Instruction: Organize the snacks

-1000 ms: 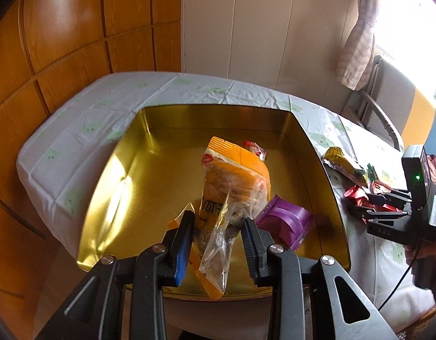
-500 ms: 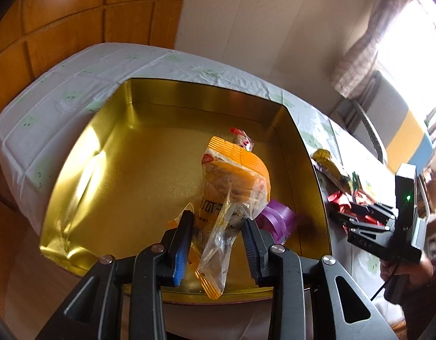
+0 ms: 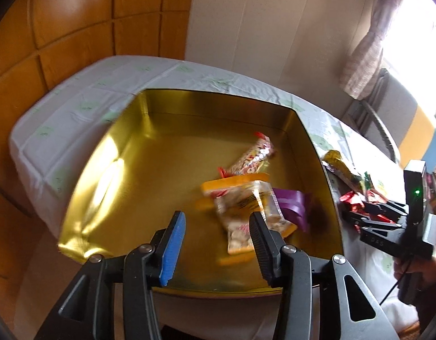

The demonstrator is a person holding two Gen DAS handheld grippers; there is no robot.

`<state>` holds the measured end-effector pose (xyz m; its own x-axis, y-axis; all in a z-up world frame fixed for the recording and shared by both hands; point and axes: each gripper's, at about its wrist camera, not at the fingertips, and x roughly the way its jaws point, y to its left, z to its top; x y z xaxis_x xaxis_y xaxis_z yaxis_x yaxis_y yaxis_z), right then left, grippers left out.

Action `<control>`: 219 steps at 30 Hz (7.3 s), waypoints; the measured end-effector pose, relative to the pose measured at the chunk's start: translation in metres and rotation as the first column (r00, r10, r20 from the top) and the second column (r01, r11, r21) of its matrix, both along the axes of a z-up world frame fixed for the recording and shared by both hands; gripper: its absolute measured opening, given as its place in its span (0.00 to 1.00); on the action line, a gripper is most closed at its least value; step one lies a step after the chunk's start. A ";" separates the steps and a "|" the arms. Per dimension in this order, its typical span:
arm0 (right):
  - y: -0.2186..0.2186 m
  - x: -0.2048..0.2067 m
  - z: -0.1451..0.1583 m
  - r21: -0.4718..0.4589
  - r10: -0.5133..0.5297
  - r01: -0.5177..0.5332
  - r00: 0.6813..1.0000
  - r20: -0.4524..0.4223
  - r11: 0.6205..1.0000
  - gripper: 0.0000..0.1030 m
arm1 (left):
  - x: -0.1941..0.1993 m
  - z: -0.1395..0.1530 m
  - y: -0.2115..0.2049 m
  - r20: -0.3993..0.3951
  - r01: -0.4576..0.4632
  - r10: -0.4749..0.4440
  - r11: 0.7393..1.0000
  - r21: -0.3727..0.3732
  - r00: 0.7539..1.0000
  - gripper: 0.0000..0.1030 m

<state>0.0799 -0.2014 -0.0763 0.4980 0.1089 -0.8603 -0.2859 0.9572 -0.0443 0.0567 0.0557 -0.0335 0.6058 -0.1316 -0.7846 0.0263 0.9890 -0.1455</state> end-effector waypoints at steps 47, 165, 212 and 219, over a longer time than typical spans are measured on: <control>0.073 -0.016 0.086 0.225 -0.027 0.001 0.993 0.112 0.974 0.38 | -0.034 0.026 0.039 0.125 -0.124 0.118 0.992 0.037 0.985 0.53; -0.268 -0.078 0.059 0.282 -0.564 0.523 0.821 0.088 0.804 0.44 | 0.113 -0.008 -0.247 -0.238 0.215 -0.248 0.964 -0.156 0.939 0.64; -0.151 -0.030 0.012 0.369 -0.085 0.129 0.988 -0.132 0.920 0.55 | -0.028 -0.034 -0.226 -0.111 0.575 -0.571 0.818 0.010 0.814 0.18; -0.129 -0.078 0.029 0.376 0.079 0.001 0.977 -0.197 0.927 0.55 | -0.018 -0.045 -0.218 -0.128 0.544 -0.544 0.838 -0.041 0.829 0.27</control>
<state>0.0015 -0.3307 -0.0477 0.3037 0.4563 -0.8364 -0.2882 0.8807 0.3759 0.0392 -0.1624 -0.0784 0.3289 -0.4121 -0.8497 0.5409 0.8198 -0.1882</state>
